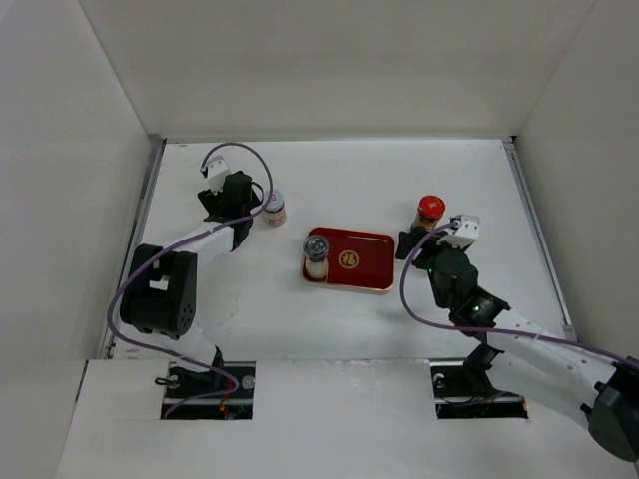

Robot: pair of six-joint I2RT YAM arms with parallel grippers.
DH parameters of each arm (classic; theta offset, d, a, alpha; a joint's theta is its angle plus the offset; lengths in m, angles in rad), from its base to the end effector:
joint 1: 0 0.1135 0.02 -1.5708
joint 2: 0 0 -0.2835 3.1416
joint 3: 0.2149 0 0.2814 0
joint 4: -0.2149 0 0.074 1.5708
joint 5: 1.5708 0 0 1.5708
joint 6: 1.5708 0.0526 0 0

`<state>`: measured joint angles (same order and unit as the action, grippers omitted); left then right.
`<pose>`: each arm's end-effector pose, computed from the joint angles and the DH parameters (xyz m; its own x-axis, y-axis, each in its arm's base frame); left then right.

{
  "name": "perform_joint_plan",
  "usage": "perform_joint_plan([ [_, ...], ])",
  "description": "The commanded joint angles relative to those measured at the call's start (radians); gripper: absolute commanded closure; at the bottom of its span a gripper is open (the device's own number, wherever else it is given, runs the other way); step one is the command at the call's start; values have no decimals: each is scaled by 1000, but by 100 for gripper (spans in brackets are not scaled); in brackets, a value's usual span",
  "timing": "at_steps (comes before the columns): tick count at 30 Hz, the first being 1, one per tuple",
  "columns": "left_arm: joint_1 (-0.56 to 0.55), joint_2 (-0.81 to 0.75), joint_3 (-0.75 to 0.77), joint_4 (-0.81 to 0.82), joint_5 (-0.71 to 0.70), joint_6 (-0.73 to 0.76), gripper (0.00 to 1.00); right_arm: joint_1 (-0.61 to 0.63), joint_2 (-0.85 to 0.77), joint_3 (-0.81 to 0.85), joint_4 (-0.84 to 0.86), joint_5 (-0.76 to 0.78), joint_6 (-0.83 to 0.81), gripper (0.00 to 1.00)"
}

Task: Organize the condiment bottles

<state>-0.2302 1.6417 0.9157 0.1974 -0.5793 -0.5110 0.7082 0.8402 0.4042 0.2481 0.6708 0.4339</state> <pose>0.3838 -0.0604 0.1991 -0.2966 -0.3508 -0.8882 -0.4750 0.8611 -0.1815 0.1873 0.1173 0.2414 -0.1479 0.3069 -0.9402 0.0182 0.9513 0.3077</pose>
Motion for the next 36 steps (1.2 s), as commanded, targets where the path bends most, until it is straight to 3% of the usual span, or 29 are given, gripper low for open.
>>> perform_joint_plan([
  [1,-10,-115,-32,59,-42,-14,56,7,-3,39,40,-16,2,2],
  [9,-141,-431,-204,100,-117,11,63,7,5,47,34,-7,-6,2],
  [15,-307,-539,-224,62,-116,34,63,7,-7,41,39,-5,-6,2],
  [19,-398,-519,-167,68,-106,46,63,7,0,42,36,-10,-6,2],
  [29,-496,-280,77,128,-74,130,63,7,-18,36,34,-10,-6,1],
  [36,-525,-180,106,183,-36,137,63,7,-33,35,37,-7,-7,1],
])
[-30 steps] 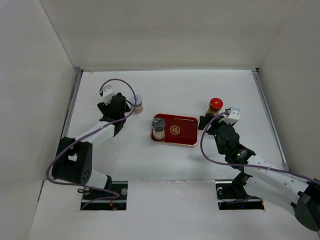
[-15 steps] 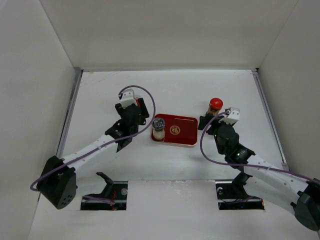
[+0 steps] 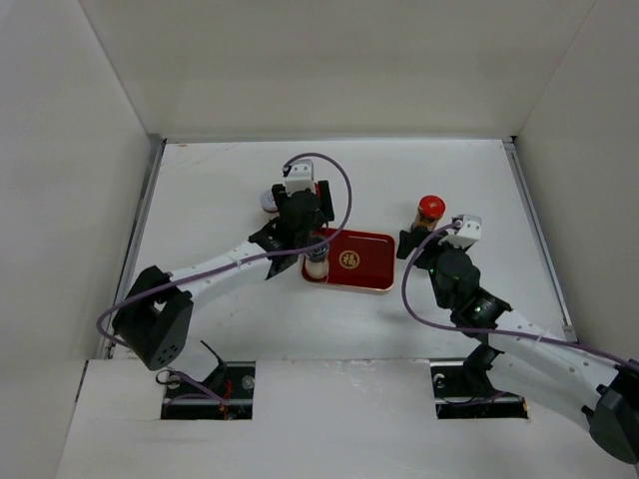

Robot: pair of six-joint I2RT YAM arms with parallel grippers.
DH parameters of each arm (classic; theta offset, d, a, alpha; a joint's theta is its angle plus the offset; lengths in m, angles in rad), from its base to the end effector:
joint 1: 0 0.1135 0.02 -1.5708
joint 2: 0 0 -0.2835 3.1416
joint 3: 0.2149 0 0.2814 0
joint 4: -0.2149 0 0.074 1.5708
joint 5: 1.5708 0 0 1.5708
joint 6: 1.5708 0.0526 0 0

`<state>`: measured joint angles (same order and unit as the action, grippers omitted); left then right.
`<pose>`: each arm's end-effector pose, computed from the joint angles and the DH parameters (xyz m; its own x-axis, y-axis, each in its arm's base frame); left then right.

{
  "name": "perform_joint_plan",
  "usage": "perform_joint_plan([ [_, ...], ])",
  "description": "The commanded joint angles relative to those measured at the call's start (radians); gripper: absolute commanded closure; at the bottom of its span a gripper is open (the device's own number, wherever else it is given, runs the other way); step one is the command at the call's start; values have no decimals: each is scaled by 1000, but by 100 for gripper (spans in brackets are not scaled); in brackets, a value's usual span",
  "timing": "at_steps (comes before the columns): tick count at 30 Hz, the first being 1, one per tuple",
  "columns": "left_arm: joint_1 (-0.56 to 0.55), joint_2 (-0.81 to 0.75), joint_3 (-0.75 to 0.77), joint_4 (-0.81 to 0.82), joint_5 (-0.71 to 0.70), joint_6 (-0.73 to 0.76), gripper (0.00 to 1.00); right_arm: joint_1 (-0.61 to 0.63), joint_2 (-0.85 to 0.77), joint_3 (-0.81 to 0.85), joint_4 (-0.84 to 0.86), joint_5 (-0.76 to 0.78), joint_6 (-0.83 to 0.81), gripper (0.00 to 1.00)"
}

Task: Organize the condiment bottles

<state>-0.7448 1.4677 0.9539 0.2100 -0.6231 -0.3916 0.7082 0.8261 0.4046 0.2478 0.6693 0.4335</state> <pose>0.2937 -0.2290 0.2777 -0.2571 -0.1845 -0.9486 0.0464 0.9781 -0.2028 0.1859 0.1162 0.2443 -0.1384 0.3152 -0.9389 0.0134 0.9485 0.3164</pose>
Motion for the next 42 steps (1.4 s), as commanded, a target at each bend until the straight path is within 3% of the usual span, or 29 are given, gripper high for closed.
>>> perform_joint_plan([
  [1,-12,9,65,176,14,13,63,7,-19,34,35,-10,-6,1],
  [26,-112,220,14,296,31,-3,62,6,-28,28,34,-7,-3,0],
  [42,-104,204,-38,302,-3,3,45,1,-41,25,30,1,-3,0],
])
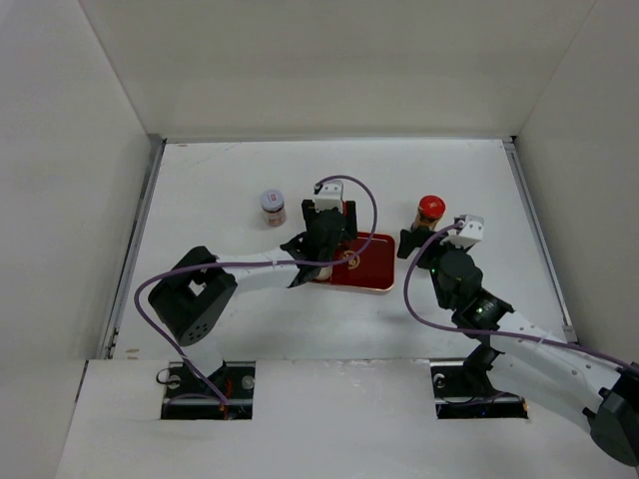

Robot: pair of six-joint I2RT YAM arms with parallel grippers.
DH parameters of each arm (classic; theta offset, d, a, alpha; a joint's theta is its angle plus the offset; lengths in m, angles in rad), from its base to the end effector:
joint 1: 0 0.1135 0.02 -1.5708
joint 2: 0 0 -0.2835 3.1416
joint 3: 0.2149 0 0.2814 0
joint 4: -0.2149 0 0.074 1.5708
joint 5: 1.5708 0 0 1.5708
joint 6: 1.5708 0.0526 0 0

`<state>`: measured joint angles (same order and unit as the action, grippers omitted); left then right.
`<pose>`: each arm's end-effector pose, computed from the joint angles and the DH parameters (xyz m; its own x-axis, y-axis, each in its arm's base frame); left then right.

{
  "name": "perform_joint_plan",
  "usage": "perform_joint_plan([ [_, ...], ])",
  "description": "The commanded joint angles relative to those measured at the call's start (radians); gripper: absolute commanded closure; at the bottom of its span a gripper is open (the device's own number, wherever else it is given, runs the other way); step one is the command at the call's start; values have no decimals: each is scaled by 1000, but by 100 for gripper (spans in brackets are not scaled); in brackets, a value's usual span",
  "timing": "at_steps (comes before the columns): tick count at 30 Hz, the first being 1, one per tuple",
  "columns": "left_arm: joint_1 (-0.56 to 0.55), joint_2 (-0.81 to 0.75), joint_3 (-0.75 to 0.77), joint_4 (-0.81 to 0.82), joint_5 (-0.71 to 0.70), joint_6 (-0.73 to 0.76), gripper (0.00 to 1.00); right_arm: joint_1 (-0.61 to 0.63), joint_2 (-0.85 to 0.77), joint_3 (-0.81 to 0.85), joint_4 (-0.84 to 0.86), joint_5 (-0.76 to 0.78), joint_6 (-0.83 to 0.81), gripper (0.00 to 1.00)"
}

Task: Organize the condiment bottles

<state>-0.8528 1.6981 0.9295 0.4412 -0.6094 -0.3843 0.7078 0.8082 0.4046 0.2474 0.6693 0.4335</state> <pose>0.2899 -0.2862 0.2091 -0.2940 -0.1307 -0.9468 0.1627 0.9693 -0.1844 0.1841 0.1146 0.2478 -0.1258 0.3259 -0.9370 0.0095 0.9449 0.3274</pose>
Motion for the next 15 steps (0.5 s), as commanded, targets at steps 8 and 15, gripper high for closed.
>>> perform_joint_plan([
  [8,5,-66,-20,42,-10,-2,35,3,-20,30,24,4,-7,0],
  [15,16,-80,-17,11,11,-1,18,-11,-26,23,26,-2,-1,0],
])
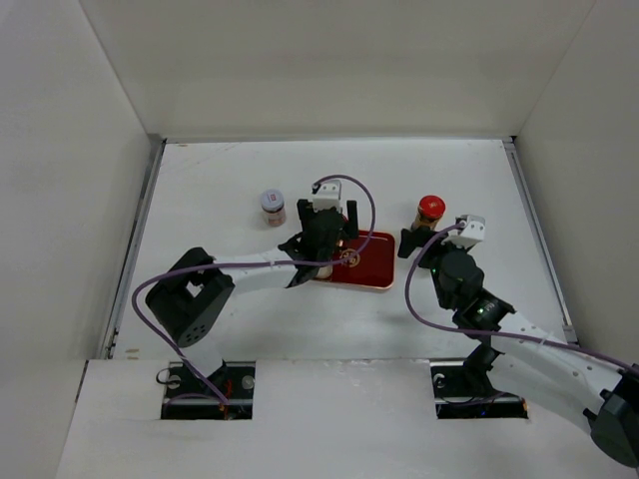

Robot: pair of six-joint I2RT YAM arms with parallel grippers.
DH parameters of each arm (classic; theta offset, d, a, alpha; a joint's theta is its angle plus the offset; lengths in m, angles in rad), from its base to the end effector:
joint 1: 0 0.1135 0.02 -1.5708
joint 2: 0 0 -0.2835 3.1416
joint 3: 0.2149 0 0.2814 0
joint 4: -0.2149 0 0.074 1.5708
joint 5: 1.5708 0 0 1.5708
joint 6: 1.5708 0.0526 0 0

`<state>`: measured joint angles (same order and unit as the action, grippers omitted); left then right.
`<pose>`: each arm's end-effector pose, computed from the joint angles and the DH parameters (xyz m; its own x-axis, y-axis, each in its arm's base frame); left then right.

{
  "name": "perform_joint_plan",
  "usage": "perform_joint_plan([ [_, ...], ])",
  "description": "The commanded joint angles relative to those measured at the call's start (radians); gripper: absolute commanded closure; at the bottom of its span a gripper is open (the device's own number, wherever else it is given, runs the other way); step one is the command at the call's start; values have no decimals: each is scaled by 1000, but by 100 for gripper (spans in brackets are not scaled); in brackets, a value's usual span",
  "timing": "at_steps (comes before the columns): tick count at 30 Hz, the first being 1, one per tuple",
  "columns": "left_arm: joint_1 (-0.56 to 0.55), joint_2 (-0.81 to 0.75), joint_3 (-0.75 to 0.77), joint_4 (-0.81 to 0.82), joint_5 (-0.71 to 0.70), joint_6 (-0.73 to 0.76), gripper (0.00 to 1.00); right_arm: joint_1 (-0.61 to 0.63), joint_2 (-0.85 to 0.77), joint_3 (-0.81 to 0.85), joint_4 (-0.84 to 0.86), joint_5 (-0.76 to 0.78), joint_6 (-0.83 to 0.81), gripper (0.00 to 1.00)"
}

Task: Organize the condiment bottles

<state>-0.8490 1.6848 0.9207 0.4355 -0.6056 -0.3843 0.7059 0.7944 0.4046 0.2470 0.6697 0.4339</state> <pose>0.2889 -0.2829 0.2104 -0.2956 -0.1307 -0.9463 0.1622 0.9694 -0.1845 0.1829 0.1130 0.2504 -0.1155 0.3347 -0.9352 0.0083 0.9418 0.3360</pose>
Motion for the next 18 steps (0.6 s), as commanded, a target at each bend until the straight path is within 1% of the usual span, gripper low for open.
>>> perform_joint_plan([
  [1,12,-71,-11,17,10,-1,17,-9,-8,26,25,-2,-3,0],
  [6,17,-106,-26,28,1,-2,14,-10,-1,26,28,-8,-1,0],
  [11,28,-181,-31,35,12,-2,11,-4,-3,28,29,-10,-1,0],
  [12,28,-200,-34,37,12,-1,10,-4,-3,31,25,-10,-3,1],
  [13,31,-221,-40,40,7,-1,10,-4,-9,31,25,-6,-6,3],
  [14,38,-243,-49,45,3,1,10,-1,-17,28,31,-2,-6,7],
  [15,47,-267,-62,49,1,-1,10,0,-18,25,37,-10,-1,15],
  [17,70,-316,-86,51,0,1,12,2,-5,33,35,-13,-3,38],
  [18,95,-336,-98,43,-3,-1,16,7,3,40,29,-13,-6,48],
])
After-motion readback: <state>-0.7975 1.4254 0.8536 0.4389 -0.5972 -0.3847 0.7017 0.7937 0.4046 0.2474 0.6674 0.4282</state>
